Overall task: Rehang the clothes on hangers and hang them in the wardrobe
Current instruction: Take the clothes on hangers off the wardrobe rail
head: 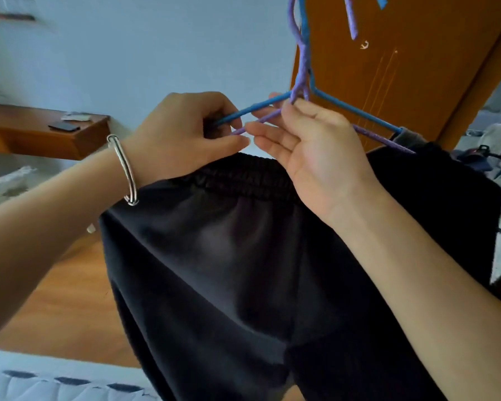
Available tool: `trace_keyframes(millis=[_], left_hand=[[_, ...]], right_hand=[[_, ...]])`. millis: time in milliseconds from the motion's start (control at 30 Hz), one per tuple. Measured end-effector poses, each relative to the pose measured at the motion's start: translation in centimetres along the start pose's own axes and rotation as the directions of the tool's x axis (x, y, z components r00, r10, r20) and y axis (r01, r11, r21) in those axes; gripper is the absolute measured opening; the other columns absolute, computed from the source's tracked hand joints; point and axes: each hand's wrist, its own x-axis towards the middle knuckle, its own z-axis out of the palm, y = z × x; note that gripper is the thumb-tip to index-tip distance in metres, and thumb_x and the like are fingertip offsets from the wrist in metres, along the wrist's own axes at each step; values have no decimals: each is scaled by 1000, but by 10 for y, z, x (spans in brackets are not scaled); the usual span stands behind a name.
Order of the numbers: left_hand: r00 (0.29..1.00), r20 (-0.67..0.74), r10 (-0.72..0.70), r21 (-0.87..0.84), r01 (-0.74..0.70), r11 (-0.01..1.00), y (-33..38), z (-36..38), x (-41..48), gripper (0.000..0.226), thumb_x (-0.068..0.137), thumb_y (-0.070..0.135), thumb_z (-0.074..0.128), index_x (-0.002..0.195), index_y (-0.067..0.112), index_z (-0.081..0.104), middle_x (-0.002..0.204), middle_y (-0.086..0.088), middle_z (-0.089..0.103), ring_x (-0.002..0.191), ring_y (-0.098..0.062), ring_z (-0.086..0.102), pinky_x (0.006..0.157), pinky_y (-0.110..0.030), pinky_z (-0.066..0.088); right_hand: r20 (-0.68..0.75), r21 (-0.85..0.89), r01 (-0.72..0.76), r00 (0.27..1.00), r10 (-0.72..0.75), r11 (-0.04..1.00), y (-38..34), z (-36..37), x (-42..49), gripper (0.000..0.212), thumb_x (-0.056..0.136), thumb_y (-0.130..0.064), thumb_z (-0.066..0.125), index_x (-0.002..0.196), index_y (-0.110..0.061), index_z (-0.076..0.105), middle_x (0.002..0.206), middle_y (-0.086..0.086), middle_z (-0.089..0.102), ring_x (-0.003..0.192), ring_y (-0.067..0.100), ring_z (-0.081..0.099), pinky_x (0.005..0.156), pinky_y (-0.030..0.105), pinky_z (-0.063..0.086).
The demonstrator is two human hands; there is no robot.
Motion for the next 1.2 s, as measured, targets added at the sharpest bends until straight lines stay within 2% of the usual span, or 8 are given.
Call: trace_keyframes(millis=[100,333,500,700,900,1033,1100,1200], left_hand=[[997,-77,-3,72,9,997,-27,9,19,9,85,27,60,85,19,55,59,15,46,57,17,49,59,2,35],[991,-135,-3,207,32,978,-88,36,72,26,93,30,49,108,11,59,71,11,46,58,1,44,60,1,34],[982,-187,-16,383,88,919,-138,61,118,31,93,31,45,110,9,57,81,6,47,70,-17,43,62,-20,26],[940,-285,-185,506,312,804,-184,66,159,42,90,36,37,115,8,55,99,-17,64,89,-42,59,77,-51,50],[855,-381,-351,478,507,717,-234,50,164,36,89,35,41,108,10,59,90,-7,61,84,-31,58,73,-42,47],[776,-470,-420,430,617,659,-277,40,145,33,90,30,44,106,8,61,84,1,54,76,-18,50,72,-27,40],[744,-513,-428,430,654,622,-302,29,136,29,91,27,47,106,7,62,83,4,52,75,-12,46,69,-19,32],[712,-549,-438,458,695,555,-340,9,119,27,92,27,48,107,8,62,83,8,49,75,-11,46,68,-25,36]], right_hand=[[29,-3,2,1000,-2,1000,14,4,38,27,99,-9,36,82,-14,56,83,6,66,67,11,68,69,18,56],[119,-53,-51,991,57,997,44,-7,137,31,97,-6,38,74,-13,58,73,4,68,71,12,69,70,20,57],[243,-101,-42,968,66,994,72,-19,227,30,96,-4,38,78,-14,60,76,2,70,63,9,68,62,20,55],[488,-352,80,866,110,933,85,-12,328,24,95,-9,42,83,-13,62,82,1,70,66,11,69,63,19,56],[699,-453,421,714,20,786,120,23,395,20,92,-20,51,91,-10,69,79,-7,70,68,1,67,65,7,50],[668,-439,628,706,-235,642,152,62,436,17,87,-28,58,83,-14,67,68,-8,65,67,5,64,63,7,44],[662,-428,684,682,-311,590,173,87,455,23,83,-35,63,86,-12,64,75,-6,62,71,6,60,62,4,40],[757,-398,727,605,-247,560,215,134,478,47,77,-44,68,106,-10,54,98,-6,53,88,7,52,67,1,35]])
